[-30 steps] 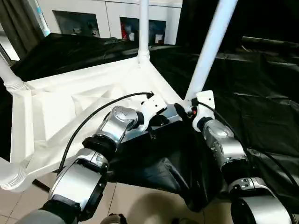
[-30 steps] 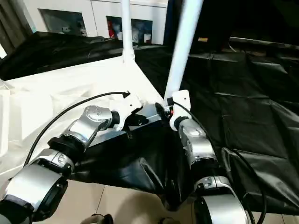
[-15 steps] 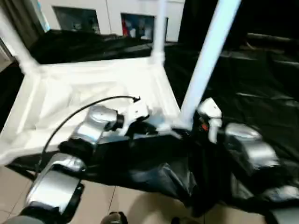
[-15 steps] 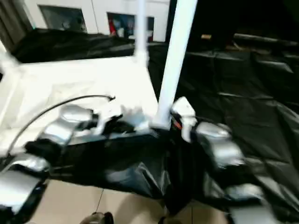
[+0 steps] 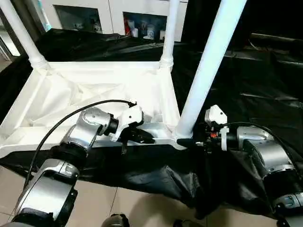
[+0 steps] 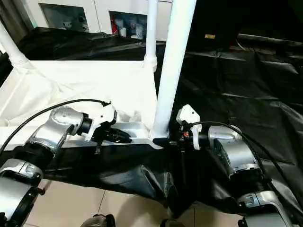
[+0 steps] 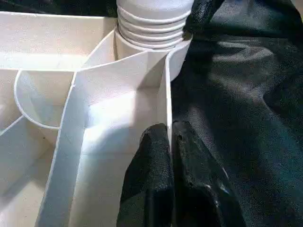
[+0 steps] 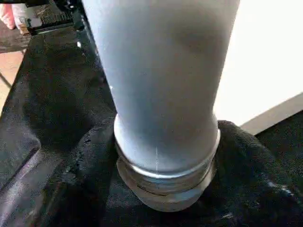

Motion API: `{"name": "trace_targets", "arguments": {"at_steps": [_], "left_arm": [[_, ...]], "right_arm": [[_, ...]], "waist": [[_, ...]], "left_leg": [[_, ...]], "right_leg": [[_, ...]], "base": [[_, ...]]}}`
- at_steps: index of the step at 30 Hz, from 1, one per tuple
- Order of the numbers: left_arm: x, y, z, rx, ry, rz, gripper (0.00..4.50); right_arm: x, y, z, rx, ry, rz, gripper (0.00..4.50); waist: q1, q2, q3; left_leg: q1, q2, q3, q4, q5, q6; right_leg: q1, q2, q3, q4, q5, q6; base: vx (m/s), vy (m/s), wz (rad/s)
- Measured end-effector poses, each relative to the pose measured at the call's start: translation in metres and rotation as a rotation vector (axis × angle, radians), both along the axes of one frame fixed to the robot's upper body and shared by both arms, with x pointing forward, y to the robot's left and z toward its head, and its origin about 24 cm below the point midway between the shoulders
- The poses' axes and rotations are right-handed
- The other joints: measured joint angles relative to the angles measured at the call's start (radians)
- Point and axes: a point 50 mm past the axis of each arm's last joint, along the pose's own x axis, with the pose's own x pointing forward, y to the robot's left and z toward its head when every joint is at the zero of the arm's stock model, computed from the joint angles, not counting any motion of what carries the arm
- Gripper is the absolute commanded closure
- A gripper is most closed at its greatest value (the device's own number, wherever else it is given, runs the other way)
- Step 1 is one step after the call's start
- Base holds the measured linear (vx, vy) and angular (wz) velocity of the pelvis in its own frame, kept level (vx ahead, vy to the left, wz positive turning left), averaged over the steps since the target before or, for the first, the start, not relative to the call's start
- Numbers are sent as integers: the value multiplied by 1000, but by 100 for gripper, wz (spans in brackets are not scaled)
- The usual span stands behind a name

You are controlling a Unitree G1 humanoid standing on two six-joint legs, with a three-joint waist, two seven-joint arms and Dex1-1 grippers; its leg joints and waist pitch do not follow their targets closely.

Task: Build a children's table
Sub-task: Rotate leg to tighten

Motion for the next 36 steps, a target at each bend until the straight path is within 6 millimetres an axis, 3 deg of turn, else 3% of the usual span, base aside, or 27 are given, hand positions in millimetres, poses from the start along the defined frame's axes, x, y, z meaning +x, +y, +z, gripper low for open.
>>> {"name": "trace_targets", "arguments": {"at_steps": [5, 10, 13, 16, 18, 21, 25, 31, 36], "left_arm": [[6, -7, -3, 2, -51, 81, 450], [19, -35, -9, -6, -103, 276, 450], [24, -51, -10, -6, -110, 370, 450], [25, -60, -12, -8, -106, 412, 450], [25, -61, -12, -10, -105, 416, 450], [25, -61, -12, -10, -110, 410, 450], [25, -60, -10, -10, -115, 372, 450], [17, -39, -7, -17, -83, 234, 450], [7, -19, -2, -16, -36, 65, 450]], "right_arm": [[6, 6, -7, 9, -22, -146, 175], [25, 19, -20, 92, -19, -538, 177], [35, 30, -22, 122, -16, -729, 178], [38, 36, -23, 107, -35, -810, 178], [39, 36, -23, 98, -57, -814, 178], [38, 36, -23, 99, -65, -811, 108], [36, 28, -22, 74, -94, -726, 100], [22, 3, -13, 4, -121, -422, 100], [7, -1, -3, 10, -82, -153, 100]], "waist": [[-6, -2, -1], [-19, -1, -2], [-25, -1, -2], [-26, 1, -4], [-26, 3, -5], [-27, 3, -5], [-27, 2, -4], [-19, 2, -4], [1, 2, -4]], "left_leg": [[3, 0, 0, 2, -3, -4], [19, -5, 0, -4, -3, -5], [19, -7, -1, -4, -3, -5], [19, -8, -2, -7, -3, -5], [18, -12, -2, -12, -3, -5], [18, -14, -2, -12, -3, -4], [17, -14, -2, -12, -3, -4], [15, -11, -2, -16, -3, -4], [9, 0, -1, -13, 1, 1]], "right_leg": [[4, 0, 1, 1, 1, -2], [16, -2, 3, -8, -2, 3], [17, -3, 4, -11, -2, 4], [19, -3, 4, -19, -2, 4], [19, -4, 5, -25, -2, 4], [19, -6, 7, -25, -2, 4], [18, -6, 6, -24, -2, 3], [15, -5, 3, -22, 13, 3], [10, 2, -2, -17, 6, 8]], "base": [[0, 0, 0], [0, 0, 0], [0, 0, 0], [0, 0, 0], [0, 0, 0], [0, 0, 0], [0, 0, 0], [8, -5, 0], [10, -6, 0]]}}
